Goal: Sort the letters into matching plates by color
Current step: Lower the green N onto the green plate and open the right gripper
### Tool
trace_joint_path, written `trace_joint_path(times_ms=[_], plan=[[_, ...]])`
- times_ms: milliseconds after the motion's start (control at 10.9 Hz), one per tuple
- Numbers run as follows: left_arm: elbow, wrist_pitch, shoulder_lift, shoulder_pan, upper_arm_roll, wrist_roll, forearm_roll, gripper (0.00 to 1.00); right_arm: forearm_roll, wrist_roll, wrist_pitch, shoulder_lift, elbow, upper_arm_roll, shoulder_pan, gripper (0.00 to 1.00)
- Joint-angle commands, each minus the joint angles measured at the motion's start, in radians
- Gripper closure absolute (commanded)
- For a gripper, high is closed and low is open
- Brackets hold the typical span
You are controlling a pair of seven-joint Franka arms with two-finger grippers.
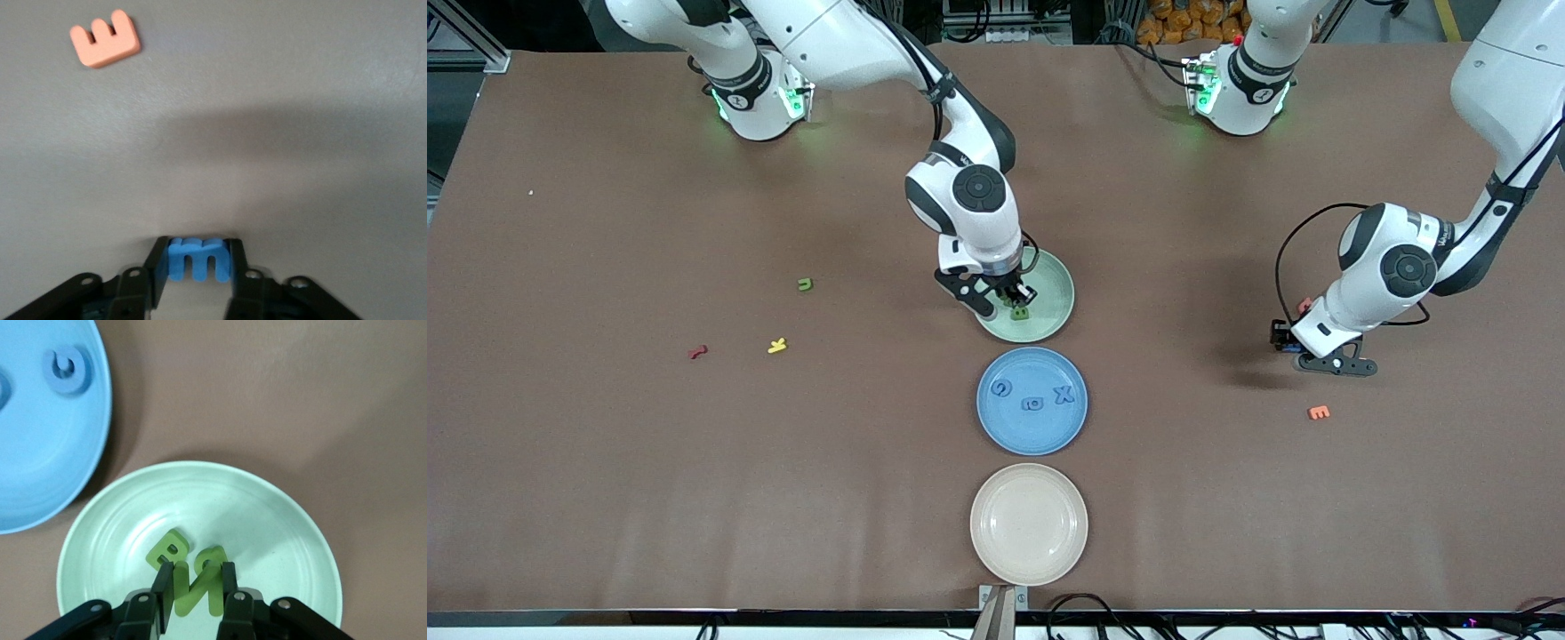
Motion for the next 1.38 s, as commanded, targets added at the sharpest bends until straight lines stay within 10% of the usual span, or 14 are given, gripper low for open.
trace_joint_path(times_ms=[0,461,1289], plan=[[0.0,0.007,0.006,0.01,-0.001,-0.006,0.023,1.0,-0.001,0.071,0.015,0.031,0.034,-0.004,0.008,0.42],[0.008,0.004,-0.021,0.007,-0.039,-0.059,0.008,1.0,0.002,0.056,0.01,-0.013,0.023,-0.004,-0.004,0.0],[0.123,-0.003,0.009,-0.192,-0.093,-0.447,-0.076,1.0,0.004,-0.353,-0.001,-0.366,-0.383,0.1,-0.261,0.04]])
